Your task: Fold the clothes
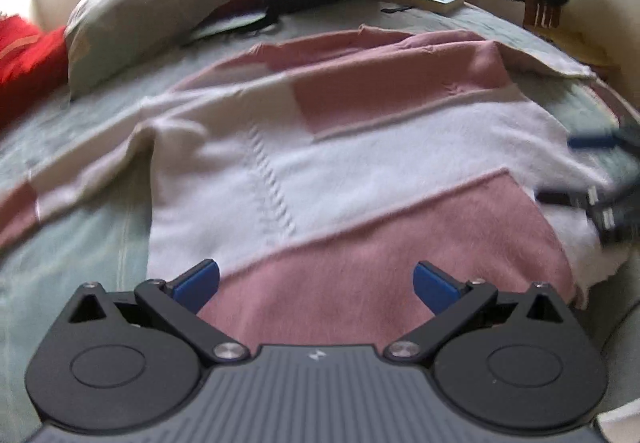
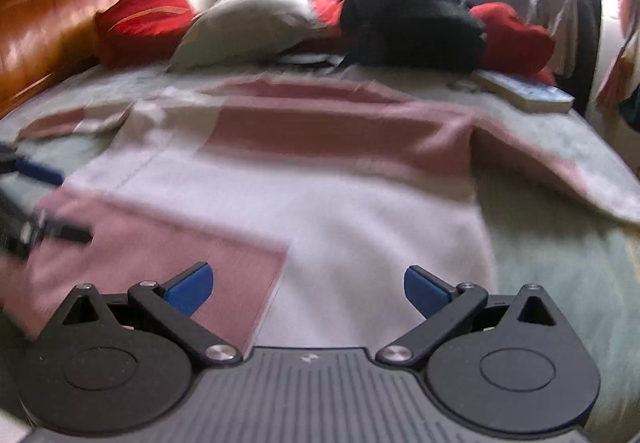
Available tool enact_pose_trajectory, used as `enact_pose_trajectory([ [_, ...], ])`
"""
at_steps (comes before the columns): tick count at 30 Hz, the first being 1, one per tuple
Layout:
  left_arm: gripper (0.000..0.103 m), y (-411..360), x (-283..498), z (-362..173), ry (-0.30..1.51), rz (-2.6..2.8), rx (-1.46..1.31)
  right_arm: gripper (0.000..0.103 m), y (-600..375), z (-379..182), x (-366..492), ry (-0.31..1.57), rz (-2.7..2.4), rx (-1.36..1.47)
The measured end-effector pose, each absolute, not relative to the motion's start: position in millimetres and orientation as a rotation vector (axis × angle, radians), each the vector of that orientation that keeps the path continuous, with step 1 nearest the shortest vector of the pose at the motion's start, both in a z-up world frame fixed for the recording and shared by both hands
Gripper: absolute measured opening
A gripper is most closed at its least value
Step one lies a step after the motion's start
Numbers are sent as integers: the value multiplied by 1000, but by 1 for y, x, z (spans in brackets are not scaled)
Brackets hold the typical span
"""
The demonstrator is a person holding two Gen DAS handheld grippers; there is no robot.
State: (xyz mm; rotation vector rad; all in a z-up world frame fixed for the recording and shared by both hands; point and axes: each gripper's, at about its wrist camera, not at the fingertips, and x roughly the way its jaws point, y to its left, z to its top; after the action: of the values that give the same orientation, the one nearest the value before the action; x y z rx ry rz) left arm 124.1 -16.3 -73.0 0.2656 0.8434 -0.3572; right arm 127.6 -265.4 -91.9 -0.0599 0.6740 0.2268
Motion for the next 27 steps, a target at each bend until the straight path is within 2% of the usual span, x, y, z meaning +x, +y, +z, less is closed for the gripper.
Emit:
enact_pose_trajectory([
  [8, 102, -35, 155, -75, 822, -342, 256, 103, -265, -114, 211, 772, 140, -14],
  [15, 102, -19, 173, -110, 879, -292, 134, 103, -274, -130, 185, 751, 156, -7],
  [18, 102, -7, 166, -112, 857, -305, 71, 103, -278, -131, 176, 744, 163, -4],
  [27, 102, -7, 140, -106, 862, -285, 112, 103, -272, -133, 174, 732, 130, -14],
])
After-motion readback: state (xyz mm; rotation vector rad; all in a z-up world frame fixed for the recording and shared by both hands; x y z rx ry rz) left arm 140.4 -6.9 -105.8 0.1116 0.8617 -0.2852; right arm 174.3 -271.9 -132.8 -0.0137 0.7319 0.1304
